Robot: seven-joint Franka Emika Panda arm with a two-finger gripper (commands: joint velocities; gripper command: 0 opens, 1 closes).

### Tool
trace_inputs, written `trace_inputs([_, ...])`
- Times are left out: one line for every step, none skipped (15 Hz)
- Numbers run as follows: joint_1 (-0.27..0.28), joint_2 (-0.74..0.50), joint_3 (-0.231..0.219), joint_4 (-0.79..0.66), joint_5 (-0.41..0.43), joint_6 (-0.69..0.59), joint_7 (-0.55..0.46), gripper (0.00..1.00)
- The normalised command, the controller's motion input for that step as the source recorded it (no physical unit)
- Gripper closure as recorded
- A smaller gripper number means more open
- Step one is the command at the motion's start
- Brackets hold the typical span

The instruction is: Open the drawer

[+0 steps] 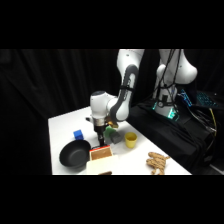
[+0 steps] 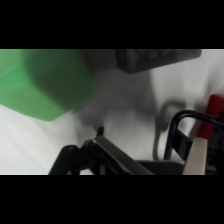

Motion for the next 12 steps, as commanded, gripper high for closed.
trace_inputs([0.040, -0.38, -0.079, -0.33, -0.124, 0.08, -0.03, 0.00])
trace_inputs([0.031, -0.43, -0.060, -0.35, -0.119, -0.01, -0.04, 0.00])
trace_inputs([0.009, -0.48, -0.030, -0.35, -0.117, -0.17, -0.08, 0.00])
trace_inputs([-0.007, -0.52, -0.007, -0.35, -0.101, -0.25, -0.09, 0.00])
trace_inputs([-0.053, -0.54, 0.046, -0.32, -0.066, -0.37, -0.15, 0.00])
trace_inputs([-0.083, -0.56, 0.078, -0.28, -0.034, -0.48, -0.19, 0.00])
trace_inputs([-0.073, -0.55, 0.066, -0.25, -0.016, -0.49, -0.19, 0.00])
trace_inputs([-0.106, -0.59, 0.089, -0.21, 0.036, -0.57, -0.23, 0.00])
trace_inputs([-0.098, -0.60, 0.069, -0.18, 0.055, -0.58, -0.24, 0.00])
trace_inputs([-0.073, -0.62, 0.027, -0.16, 0.053, -0.59, -0.21, 0.00])
trace_inputs([-0.048, -0.65, -0.016, -0.16, 0.038, -0.60, -0.19, 0.00])
trace_inputs([-0.027, -0.65, -0.050, -0.14, 0.027, -0.58, -0.16, 0.00])
